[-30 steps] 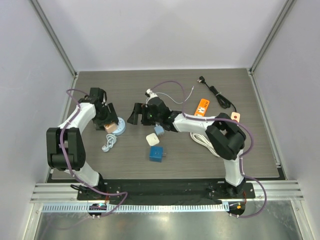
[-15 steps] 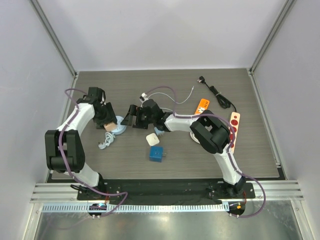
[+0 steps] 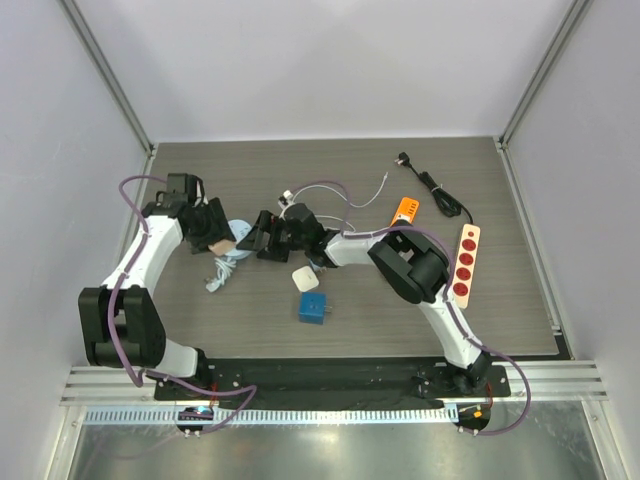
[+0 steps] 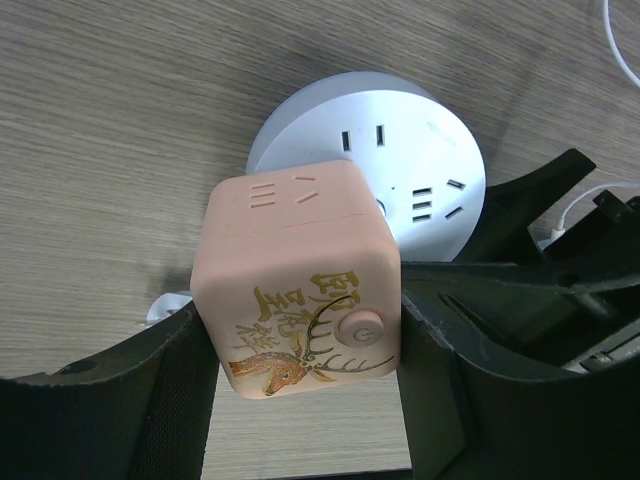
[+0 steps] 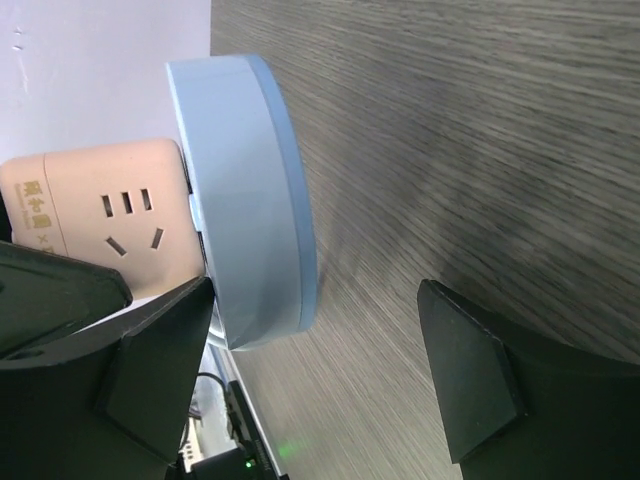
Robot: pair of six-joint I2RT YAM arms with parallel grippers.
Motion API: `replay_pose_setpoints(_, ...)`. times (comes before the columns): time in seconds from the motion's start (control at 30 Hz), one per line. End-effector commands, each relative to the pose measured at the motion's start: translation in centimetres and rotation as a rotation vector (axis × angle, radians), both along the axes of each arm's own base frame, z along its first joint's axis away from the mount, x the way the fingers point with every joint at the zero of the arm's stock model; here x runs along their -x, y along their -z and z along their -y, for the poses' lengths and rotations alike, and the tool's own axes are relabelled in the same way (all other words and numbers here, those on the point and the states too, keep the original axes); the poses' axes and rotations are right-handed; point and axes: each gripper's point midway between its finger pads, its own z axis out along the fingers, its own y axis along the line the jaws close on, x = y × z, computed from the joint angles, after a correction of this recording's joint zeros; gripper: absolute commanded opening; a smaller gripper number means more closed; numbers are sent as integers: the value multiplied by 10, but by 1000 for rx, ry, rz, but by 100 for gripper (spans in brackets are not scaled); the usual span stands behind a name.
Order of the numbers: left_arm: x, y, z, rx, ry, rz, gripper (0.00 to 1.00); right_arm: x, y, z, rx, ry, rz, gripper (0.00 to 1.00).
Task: Pull the plug off the socket
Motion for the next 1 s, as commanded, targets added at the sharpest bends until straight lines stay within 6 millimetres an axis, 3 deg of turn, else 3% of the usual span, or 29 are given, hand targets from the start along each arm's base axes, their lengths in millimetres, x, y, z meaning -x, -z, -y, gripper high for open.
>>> replay_pose_setpoints(0.0, -12, -20, 6, 44, 14, 94, 0, -9, -26, -16, -125, -2, 24, 88)
replay_pose_setpoints(0.3, -11, -18, 7, 52, 15, 83, 0, -20, -27, -9, -161, 25, 18, 81)
replay_pose_setpoints(0.67, -11, -15, 8, 57, 18, 75, 0, -28, -32, -18, -180, 26, 34, 70)
replay_pose_setpoints(0.77, -12, -15, 8, 57, 18, 75, 0, -28, -23, -17, -173, 43, 6, 63)
replay_pose_setpoints(0.9, -12, -15, 10, 63, 21, 75, 0, -26, -8, -17, -183, 55, -43, 38)
replay_pose_setpoints(0.97, -12, -14, 10, 65, 20, 72, 0, -24, -1, -18, -170, 55, -55, 30)
